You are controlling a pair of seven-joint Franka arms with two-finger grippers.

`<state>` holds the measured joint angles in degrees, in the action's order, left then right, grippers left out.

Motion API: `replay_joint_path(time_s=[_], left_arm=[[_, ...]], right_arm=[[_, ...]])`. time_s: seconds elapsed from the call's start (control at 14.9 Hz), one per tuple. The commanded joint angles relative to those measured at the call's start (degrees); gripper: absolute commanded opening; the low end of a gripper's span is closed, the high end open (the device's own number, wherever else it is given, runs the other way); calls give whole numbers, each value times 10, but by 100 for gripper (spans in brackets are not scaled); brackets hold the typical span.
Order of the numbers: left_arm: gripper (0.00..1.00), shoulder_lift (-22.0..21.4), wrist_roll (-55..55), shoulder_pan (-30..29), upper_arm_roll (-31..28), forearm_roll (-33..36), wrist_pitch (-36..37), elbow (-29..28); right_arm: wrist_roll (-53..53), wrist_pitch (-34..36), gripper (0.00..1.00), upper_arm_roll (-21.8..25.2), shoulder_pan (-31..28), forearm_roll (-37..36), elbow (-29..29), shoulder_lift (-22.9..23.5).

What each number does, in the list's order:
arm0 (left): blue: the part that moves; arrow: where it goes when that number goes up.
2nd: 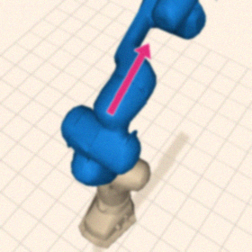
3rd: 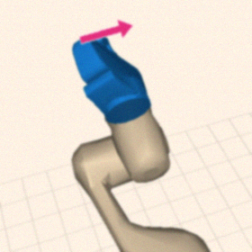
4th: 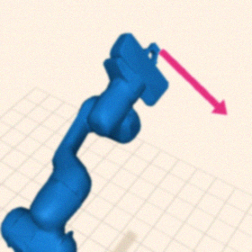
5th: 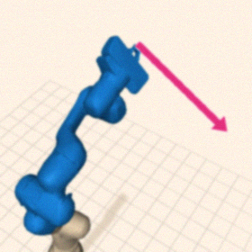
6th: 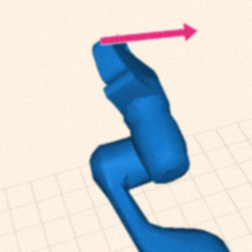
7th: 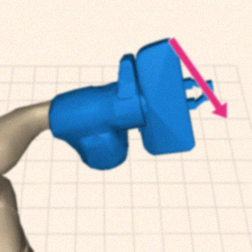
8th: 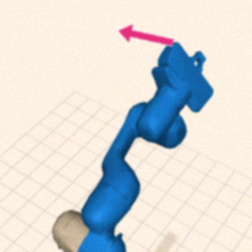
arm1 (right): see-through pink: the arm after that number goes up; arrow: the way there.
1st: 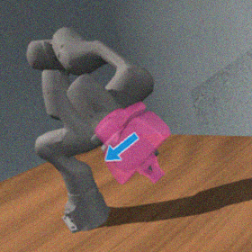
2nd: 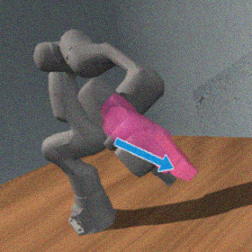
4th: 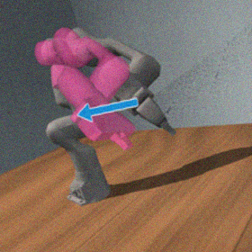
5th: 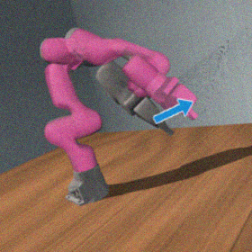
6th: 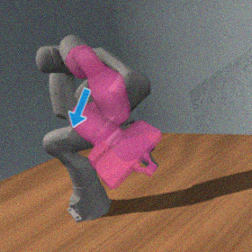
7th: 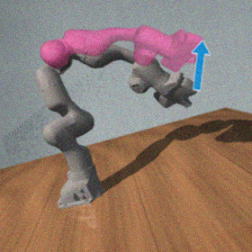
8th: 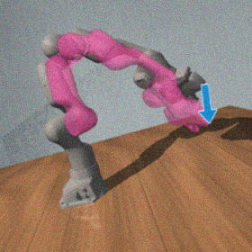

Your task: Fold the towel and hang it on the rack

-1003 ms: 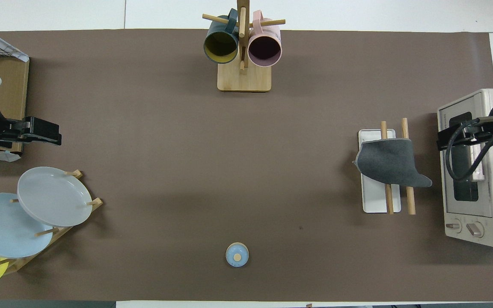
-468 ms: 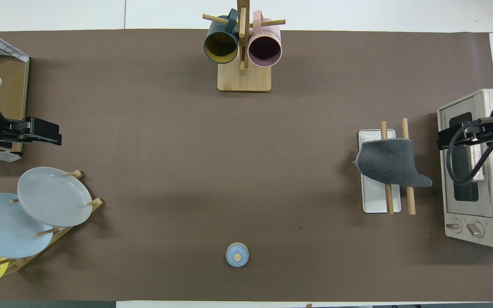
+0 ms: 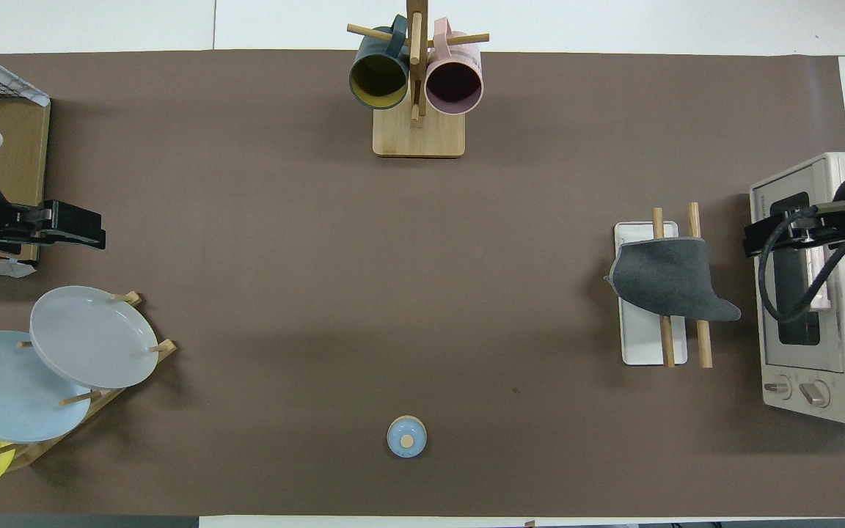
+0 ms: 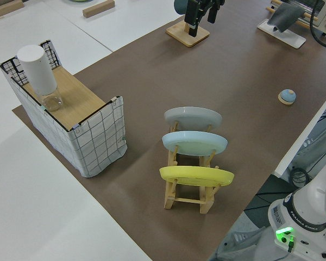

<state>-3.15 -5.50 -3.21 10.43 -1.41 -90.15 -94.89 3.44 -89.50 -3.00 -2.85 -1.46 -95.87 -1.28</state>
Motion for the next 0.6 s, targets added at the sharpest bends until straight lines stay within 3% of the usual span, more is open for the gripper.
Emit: replay_joint_path(time_s=[0.0,0.54], left_arm=[[100,-14,1,2,-5,-3,-9,-16],[100,-14,1,2,-5,-3,-9,-16]], right_arm=[[-11,-8,100,-1,-3,9,-9,-9],[-12,-11,100,-1,-6,8,-8,-9]])
